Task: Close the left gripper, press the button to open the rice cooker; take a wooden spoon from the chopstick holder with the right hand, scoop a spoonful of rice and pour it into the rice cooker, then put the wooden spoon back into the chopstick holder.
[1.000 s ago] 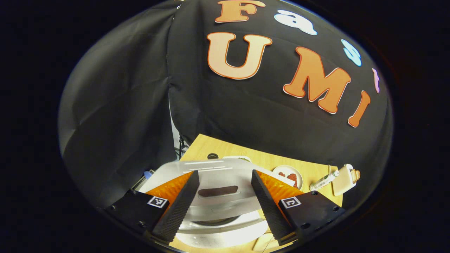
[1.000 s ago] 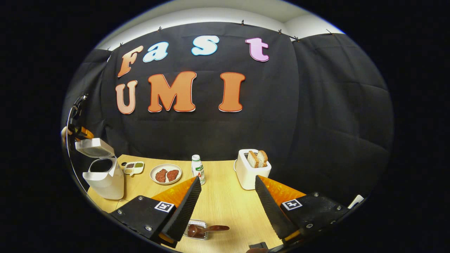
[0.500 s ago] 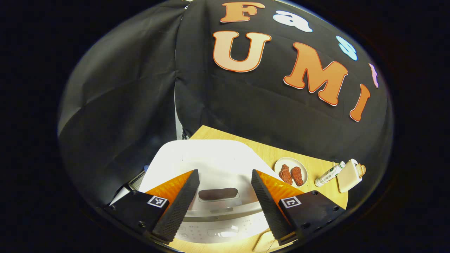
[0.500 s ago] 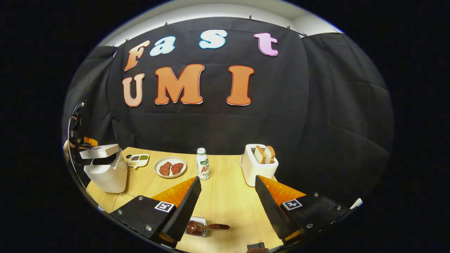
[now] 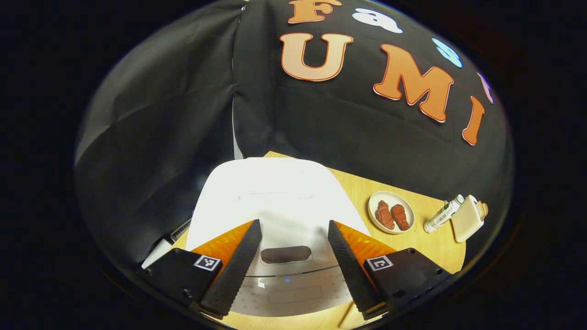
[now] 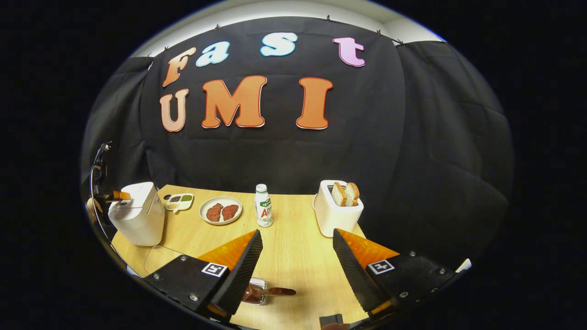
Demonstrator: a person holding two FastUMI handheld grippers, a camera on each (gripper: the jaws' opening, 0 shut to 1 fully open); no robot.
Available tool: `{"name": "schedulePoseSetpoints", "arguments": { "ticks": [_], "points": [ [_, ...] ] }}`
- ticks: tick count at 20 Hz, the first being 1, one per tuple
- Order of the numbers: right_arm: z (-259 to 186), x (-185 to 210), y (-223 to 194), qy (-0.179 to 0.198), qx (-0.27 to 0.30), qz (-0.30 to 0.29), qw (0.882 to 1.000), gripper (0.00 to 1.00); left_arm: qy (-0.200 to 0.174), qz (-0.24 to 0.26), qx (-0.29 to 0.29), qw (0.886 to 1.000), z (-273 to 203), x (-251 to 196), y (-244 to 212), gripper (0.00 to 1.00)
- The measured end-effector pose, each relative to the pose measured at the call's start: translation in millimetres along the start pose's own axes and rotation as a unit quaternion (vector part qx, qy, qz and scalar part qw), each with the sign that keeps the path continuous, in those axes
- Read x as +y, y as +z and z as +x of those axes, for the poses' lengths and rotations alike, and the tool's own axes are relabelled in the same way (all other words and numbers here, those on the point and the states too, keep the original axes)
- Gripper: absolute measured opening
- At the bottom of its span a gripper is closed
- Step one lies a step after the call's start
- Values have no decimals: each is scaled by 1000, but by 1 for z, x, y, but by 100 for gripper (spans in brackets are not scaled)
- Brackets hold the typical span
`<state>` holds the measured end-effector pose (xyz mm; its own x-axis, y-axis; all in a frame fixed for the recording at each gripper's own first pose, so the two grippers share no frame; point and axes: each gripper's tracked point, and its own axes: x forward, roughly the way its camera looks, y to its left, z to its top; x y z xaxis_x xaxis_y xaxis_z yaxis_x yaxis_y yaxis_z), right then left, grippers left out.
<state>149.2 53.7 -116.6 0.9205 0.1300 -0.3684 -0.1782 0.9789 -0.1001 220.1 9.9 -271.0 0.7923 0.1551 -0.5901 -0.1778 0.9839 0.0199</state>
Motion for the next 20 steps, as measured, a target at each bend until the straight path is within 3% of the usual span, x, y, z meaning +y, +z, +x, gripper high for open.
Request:
{"name": "schedulePoseSetpoints", "arguments": {
  "ticks": [2, 5, 9, 11, 15, 20],
  "points": [
    [0, 1, -2, 3, 5, 0, 1000, 96, -3, 46, -9, 999, 0, 1, -11, 100],
    [0, 3, -1, 3, 2, -10, 1000, 96, -15, 25, -29, 999, -2, -3, -2, 100],
    [-1, 11, 2, 9, -6, 8, 1000, 96, 1, 77, 0, 997, -7, -1, -10, 100],
    [-4, 12, 7, 8, -15, 13, 1000, 96, 1, 73, -3, 997, -24, -5, -5, 100],
    [-12, 5, 33, -4, -43, 13, 999, 96, -22, 46, -73, 996, -69, -25, 55, 99],
    [-32, -6, 73, -26, -88, 16, 996, 96, -55, 33, -196, 978, -173, -38, 142, 99]
  ]
}}
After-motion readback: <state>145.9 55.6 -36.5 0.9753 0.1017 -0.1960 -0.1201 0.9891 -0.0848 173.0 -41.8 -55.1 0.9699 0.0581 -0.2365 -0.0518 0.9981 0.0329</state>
